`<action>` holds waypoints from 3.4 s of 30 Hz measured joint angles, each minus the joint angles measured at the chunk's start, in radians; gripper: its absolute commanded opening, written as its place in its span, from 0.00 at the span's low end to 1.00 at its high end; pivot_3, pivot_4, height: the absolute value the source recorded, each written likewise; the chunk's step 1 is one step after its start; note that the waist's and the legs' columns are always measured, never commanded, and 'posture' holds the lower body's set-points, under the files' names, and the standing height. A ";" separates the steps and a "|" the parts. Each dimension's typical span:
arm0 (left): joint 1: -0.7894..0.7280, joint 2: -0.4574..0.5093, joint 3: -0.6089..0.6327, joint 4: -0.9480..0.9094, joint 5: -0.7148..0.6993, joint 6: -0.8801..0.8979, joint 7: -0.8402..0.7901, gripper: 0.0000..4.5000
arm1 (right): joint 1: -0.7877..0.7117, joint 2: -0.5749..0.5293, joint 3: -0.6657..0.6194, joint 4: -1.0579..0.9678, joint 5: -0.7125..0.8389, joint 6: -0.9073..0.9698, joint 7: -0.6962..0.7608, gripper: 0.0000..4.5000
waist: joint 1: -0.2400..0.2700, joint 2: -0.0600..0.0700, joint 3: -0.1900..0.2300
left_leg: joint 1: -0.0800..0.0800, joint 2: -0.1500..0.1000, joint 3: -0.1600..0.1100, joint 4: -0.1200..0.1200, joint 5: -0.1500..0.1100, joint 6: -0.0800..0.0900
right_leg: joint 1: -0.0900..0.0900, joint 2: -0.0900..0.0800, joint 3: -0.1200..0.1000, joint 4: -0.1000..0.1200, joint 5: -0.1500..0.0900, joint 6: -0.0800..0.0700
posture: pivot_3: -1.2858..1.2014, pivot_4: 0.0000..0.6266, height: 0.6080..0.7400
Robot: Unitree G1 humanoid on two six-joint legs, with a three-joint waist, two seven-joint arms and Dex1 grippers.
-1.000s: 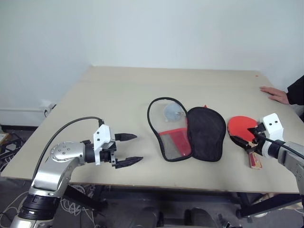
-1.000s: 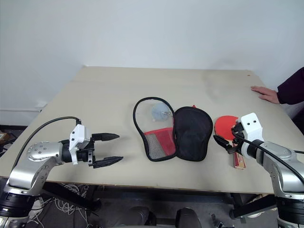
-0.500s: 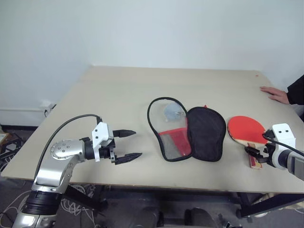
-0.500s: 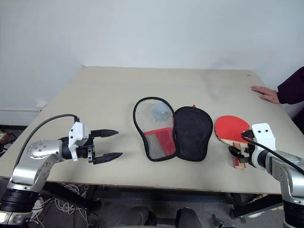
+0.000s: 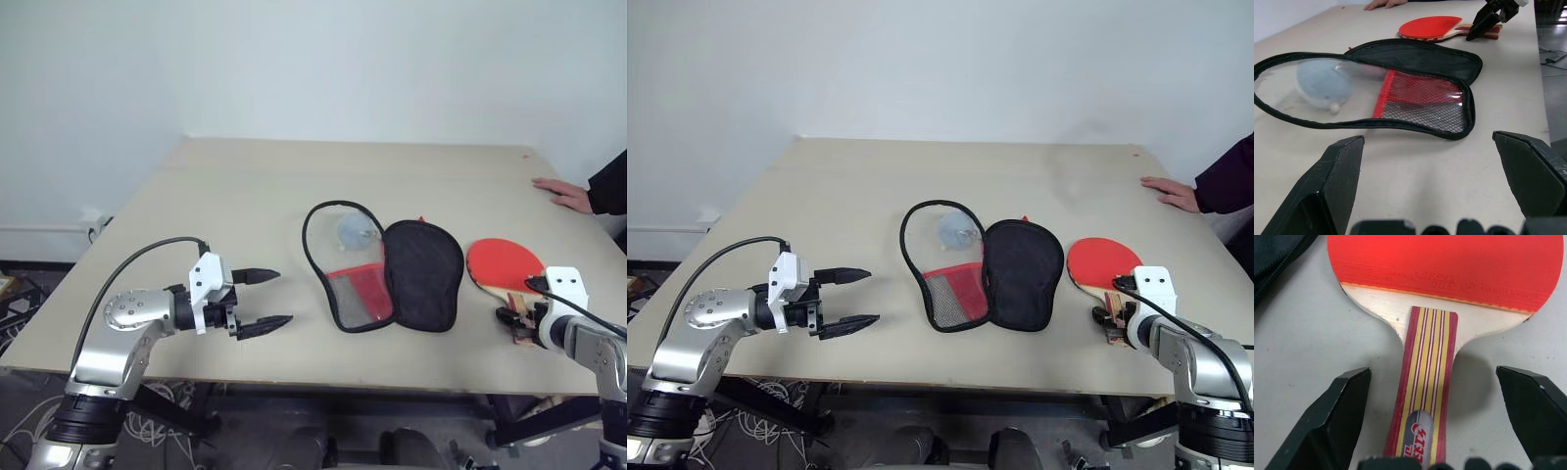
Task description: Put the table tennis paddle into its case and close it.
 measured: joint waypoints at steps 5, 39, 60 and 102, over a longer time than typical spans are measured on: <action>0.009 0.000 0.005 -0.001 -0.001 0.007 0.008 1.00 | -0.019 0.001 0.000 0.000 0.000 0.033 -0.009 0.47 | 0.002 0.000 0.000 | 0.000 0.000 0.000 0.000 0.000 0.000 | 0.000 0.000 0.000 0.000 0.000 0.000 | 0.52 0.00 0.85; 0.061 0.001 0.038 -0.055 -0.008 0.044 0.016 1.00 | -0.383 0.545 -0.080 -0.144 -0.024 0.361 -0.282 0.25 | -0.017 0.003 0.000 | -0.013 -0.001 0.001 -0.003 0.006 -0.010 | -0.017 0.007 0.003 0.004 0.005 -0.005 | 0.52 0.00 0.85; 0.071 0.001 0.038 -0.063 -0.010 0.046 0.032 1.00 | -0.377 0.672 -0.028 -0.143 -0.136 0.356 -0.341 0.25 | -0.050 0.003 -0.001 | -0.009 0.012 0.001 -0.007 0.012 -0.019 | -0.016 0.019 0.002 0.005 0.012 -0.016 | 0.52 0.00 0.85; 0.087 0.001 0.038 -0.083 -0.037 0.053 0.067 1.00 | -0.462 0.704 0.183 0.100 -0.197 0.243 -0.350 0.97 | -0.072 0.003 -0.001 | -0.005 0.018 0.001 -0.009 0.014 -0.023 | -0.017 0.024 0.003 0.004 0.015 -0.020 | 0.52 0.00 0.85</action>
